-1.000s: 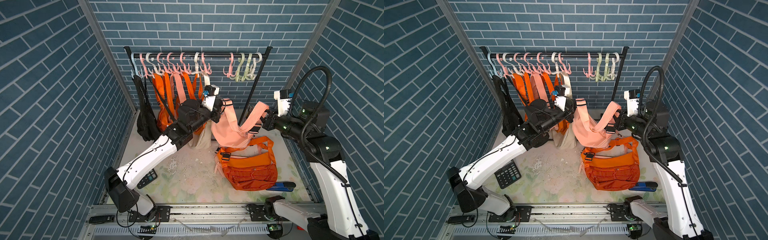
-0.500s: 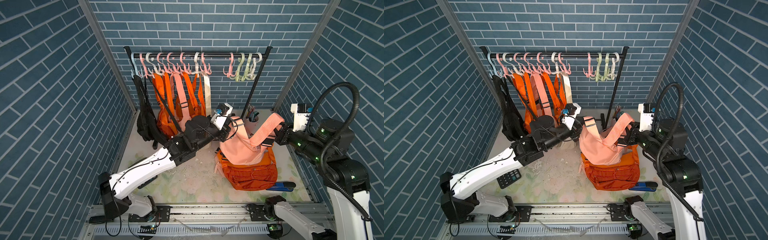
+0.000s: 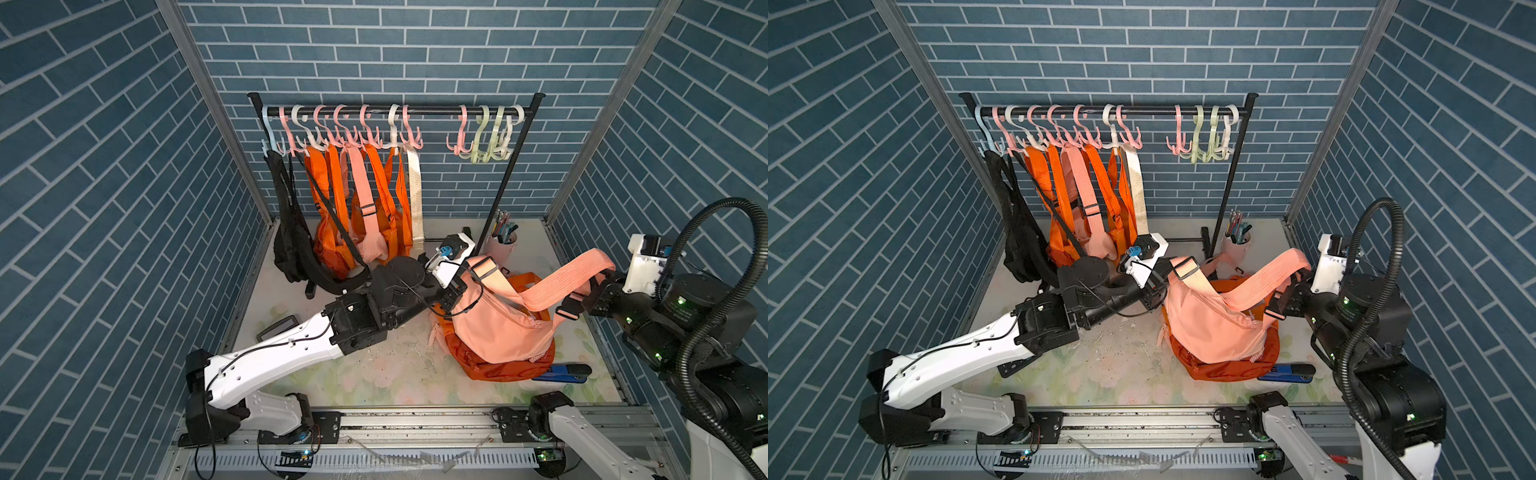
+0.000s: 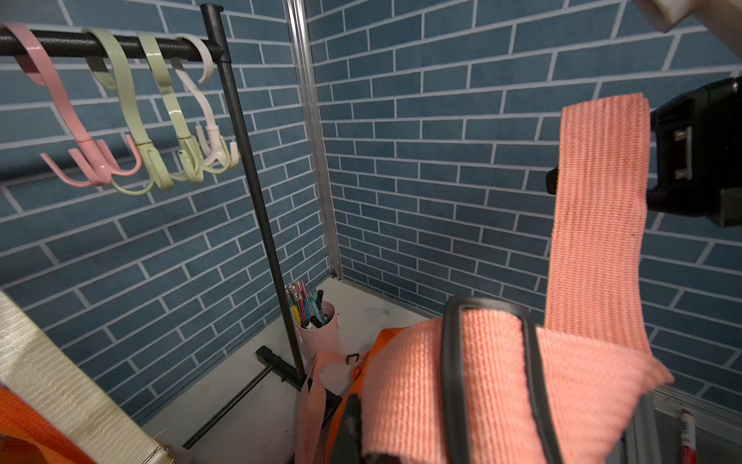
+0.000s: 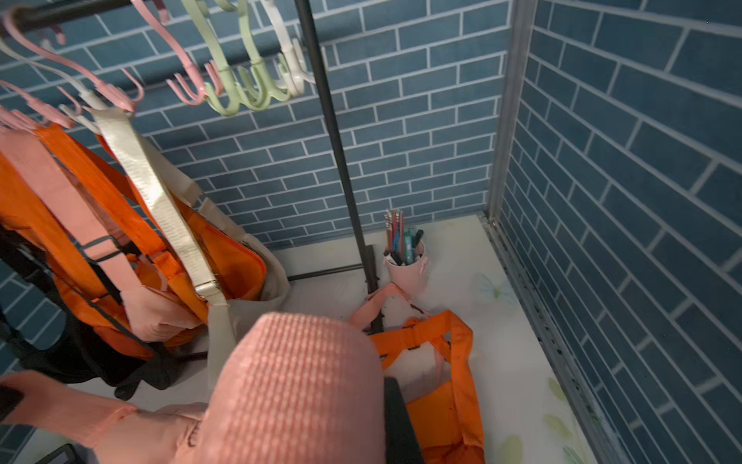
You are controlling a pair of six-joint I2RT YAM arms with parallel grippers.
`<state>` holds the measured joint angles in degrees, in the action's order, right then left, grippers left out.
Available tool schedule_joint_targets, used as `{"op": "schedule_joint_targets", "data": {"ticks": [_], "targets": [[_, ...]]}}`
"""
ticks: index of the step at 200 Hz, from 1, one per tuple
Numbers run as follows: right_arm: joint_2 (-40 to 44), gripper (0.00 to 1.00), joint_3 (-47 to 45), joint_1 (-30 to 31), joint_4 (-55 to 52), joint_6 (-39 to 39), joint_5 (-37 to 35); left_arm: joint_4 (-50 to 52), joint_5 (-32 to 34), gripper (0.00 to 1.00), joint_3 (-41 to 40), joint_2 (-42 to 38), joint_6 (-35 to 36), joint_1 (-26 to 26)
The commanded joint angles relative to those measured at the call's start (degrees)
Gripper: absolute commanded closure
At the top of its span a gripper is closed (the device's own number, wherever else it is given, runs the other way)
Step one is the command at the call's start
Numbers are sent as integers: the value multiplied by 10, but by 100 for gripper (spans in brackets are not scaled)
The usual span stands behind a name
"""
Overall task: Take the bag off the hook
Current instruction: Place the bag inside the bag.
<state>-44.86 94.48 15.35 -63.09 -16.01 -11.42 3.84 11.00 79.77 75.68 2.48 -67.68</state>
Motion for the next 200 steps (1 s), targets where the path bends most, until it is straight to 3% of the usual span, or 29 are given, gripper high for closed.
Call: {"op": "schedule_joint_targets", "data": {"ticks": [1,94,142,200], "targets": [[16,100,10,-1,-34,17,-74,16,43,100,-12,-13,19,-25],[-12,100,69,-1,-101,54,-136,-22,58,100,-87,-13,-37,-81],[-3,100,27,-1,-90,48,-160,-68,53,100,-153,1,-92,-89],[4,100,-89,-1,-5,11,-161,-125,32,100,-201,35,-144,-77]]}}
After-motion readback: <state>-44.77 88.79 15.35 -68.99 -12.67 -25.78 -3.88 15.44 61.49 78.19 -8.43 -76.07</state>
